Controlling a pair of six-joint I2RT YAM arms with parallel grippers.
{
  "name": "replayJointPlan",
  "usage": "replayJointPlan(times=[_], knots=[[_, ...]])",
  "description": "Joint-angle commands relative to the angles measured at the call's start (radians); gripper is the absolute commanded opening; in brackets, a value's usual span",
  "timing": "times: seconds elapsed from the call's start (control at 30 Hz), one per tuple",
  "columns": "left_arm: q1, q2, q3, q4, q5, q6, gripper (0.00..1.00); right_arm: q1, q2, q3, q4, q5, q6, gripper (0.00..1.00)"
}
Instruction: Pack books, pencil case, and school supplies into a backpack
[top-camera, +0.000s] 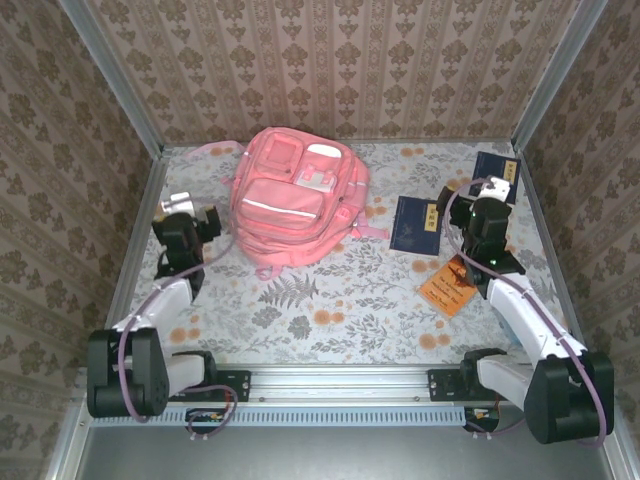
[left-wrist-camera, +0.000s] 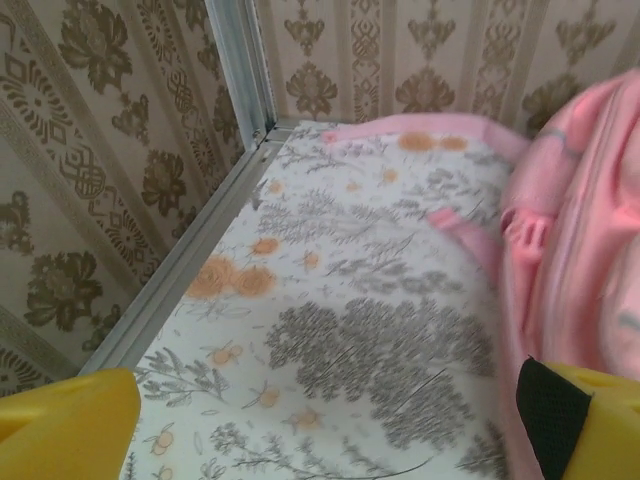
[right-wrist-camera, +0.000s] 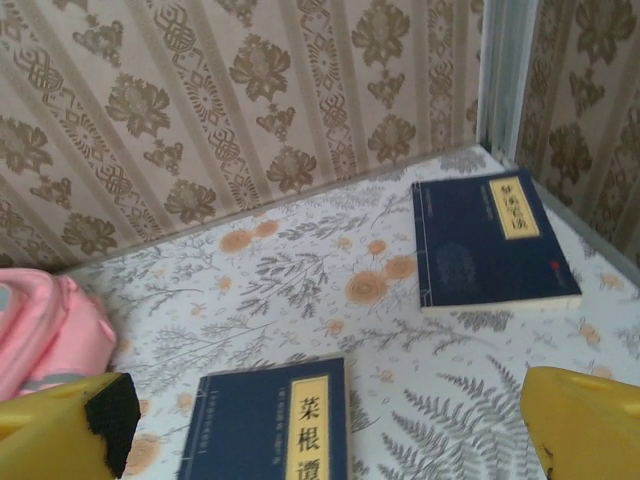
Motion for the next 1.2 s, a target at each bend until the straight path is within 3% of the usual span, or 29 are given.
replayJointPlan(times=[0.0, 0.2, 0.3, 0.4, 0.8, 0.97, 1.17], knots=[[0.004, -0.028, 0.161, -0.388, 0.103, -0.181, 1.0, 0.001, -0.005, 0.044, -0.278, -0.057, 0.17, 0.99], [-0.065, 0.084, 0.338, -0.484, 0.364, -0.26, 1.0, 0.001, 0.03, 0.117, -0.398, -0.278, 0.303, 1.0], [-0.12, 0.177, 0.418, -0.501, 0.416, -0.29, 0.98, 0.004, 0.064, 0.126, -0.371, -0.425, 0.34, 1.0], [-0.176, 0.283, 0.503, -0.54, 0.417, -0.305, 0.96, 0.028, 0.086, 0.114, -0.321, -0.467, 0.401, 0.99], [-0.3, 0.612, 0.677, -0.639, 0.512, -0.346, 0.81, 0.267, 0.291, 0.244, -0.372, -0.445, 0.428, 0.99], [-0.334, 0.622, 0.584, -0.655, 0.532, -0.36, 0.79, 0.312, 0.388, 0.293, -0.406, -0.451, 0.43, 1.0], [-0.395, 0.529, 0.387, -0.655, 0.554, -0.431, 0.79, 0.333, 0.441, 0.318, -0.455, -0.437, 0.424, 0.99]])
